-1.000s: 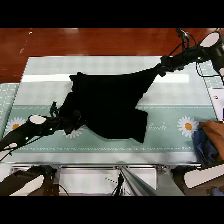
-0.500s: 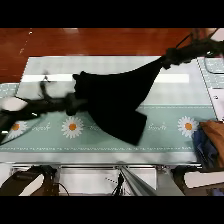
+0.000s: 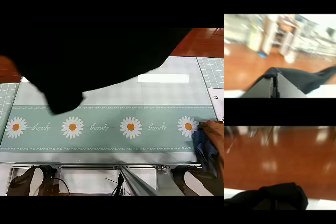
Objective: Fold the shirts.
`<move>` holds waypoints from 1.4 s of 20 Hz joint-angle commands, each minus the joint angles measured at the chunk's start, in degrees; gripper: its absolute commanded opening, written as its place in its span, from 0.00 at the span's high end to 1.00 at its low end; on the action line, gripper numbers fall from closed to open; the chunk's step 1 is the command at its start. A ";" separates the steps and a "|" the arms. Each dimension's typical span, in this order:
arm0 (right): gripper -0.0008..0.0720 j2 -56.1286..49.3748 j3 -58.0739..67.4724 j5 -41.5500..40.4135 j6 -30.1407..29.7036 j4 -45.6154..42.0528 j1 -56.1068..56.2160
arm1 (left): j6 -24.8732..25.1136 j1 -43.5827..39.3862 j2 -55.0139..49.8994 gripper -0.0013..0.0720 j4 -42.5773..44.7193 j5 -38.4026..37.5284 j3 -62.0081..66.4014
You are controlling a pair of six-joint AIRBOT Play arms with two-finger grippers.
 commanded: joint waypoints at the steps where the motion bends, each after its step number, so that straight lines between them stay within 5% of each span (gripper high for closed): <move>1: 0.95 12.17 0.02 -5.11 4.24 -9.62 -2.64 | -5.90 6.03 0.81 0.94 3.39 -3.54 10.95; 6: 0.95 21.11 0.00 1.99 7.08 -14.29 -3.13 | -9.60 5.53 1.44 0.94 3.13 -14.51 13.94; 15: 0.95 14.12 -0.22 36.68 4.94 -24.15 -3.10 | -11.30 5.66 0.02 0.94 17.92 -37.27 9.66; 21: 0.95 -1.44 -6.12 38.05 2.91 -17.88 1.75 | -11.06 5.55 -0.46 0.94 17.44 -29.70 -19.28; 28: 0.95 -22.84 -6.10 22.97 2.58 -10.93 3.85 | -5.03 -3.50 -16.63 0.94 10.71 -9.46 -29.59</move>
